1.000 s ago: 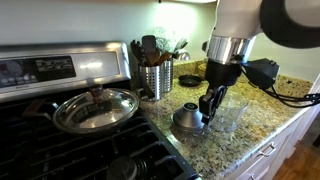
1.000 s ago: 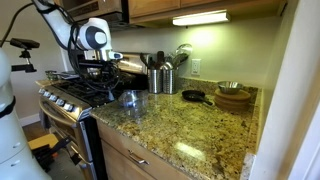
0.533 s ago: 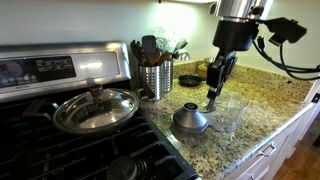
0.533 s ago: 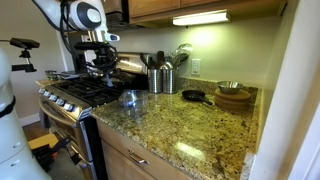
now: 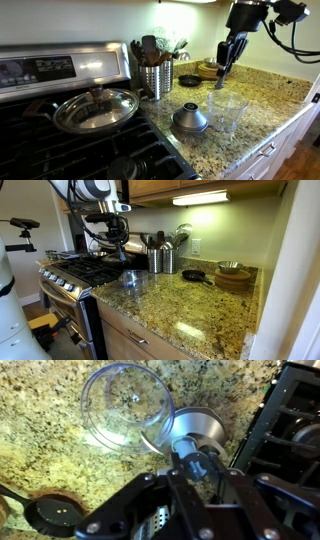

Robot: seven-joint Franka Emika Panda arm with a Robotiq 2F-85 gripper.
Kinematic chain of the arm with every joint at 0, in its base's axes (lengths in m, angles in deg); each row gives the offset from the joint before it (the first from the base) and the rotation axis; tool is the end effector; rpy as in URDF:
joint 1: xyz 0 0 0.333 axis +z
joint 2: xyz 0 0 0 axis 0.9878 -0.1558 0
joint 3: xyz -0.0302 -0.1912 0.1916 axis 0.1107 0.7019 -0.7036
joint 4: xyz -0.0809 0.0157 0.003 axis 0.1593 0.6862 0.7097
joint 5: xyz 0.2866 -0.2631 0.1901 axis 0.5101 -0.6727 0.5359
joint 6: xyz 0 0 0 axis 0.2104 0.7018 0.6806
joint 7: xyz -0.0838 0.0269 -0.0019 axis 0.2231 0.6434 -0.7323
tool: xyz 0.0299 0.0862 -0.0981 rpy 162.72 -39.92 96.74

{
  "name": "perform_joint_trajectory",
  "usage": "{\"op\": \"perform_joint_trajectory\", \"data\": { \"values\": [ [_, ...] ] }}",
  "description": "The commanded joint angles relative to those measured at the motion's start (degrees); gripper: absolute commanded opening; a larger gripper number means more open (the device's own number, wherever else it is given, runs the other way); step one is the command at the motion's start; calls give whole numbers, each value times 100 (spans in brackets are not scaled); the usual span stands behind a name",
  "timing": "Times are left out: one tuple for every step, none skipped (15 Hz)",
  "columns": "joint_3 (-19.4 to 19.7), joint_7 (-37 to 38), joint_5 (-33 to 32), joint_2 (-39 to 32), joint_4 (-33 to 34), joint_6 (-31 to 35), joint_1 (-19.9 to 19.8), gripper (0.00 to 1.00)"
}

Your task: Place the blades inside the food processor chamber

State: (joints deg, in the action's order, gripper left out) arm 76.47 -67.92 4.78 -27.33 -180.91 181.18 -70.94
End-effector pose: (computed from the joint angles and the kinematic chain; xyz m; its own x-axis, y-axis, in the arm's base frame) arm 0.4700 0.1732 0.3215 0.9459 0.2623 0.1909 0.2626 -0.9646 0.0244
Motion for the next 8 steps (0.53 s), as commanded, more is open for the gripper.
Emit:
{"op": "perform_joint_trajectory", "data": {
  "values": [
    [224,-72,-125,137,-84,-65,-243,13],
    [269,-58,-139,118,-110,-31,-311,13],
    [307,-50,-149,97,-129,-6,-369,13],
    [341,-44,-162,77,-159,21,-422,13],
    [375,-37,-147,48,-193,36,-464,13],
    [398,-29,-140,26,-219,43,-496,13],
    [412,-18,-140,-3,-261,74,-526,13],
    [419,-4,-150,-33,-295,96,-551,13]
  ]
}}
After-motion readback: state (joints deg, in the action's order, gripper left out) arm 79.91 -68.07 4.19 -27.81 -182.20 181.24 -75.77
